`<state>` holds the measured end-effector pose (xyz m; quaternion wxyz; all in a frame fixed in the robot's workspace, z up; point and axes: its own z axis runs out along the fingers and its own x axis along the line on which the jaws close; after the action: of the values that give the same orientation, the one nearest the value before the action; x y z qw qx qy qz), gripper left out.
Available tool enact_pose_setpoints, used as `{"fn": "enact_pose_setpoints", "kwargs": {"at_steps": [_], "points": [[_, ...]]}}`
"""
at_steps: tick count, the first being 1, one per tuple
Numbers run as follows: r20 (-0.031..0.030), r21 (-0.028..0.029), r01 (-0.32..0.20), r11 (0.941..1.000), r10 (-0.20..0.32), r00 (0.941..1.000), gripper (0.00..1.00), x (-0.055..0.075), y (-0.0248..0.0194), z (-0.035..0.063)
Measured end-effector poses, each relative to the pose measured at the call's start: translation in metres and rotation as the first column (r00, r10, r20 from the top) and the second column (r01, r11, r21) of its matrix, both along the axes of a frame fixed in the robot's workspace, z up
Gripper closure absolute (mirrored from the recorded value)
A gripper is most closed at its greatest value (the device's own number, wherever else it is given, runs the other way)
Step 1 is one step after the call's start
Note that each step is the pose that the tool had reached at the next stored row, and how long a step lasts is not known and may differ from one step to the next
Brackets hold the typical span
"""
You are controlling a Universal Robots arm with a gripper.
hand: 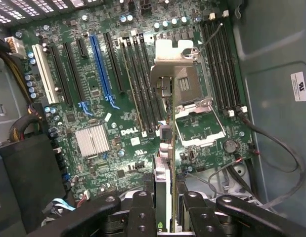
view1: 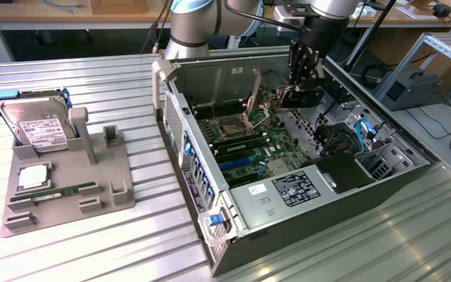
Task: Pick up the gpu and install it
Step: 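Insert the gpu into the slot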
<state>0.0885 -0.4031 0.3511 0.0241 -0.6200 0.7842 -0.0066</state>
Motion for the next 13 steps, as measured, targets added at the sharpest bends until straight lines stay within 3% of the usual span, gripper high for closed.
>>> {"fn": "enact_pose_setpoints", "kwargs": {"at_steps": [13], "points": [[0.0, 0.0, -0.074, 0.9972, 0.074, 0.9972, 0.73, 0.0, 0.0, 0.0]]}}
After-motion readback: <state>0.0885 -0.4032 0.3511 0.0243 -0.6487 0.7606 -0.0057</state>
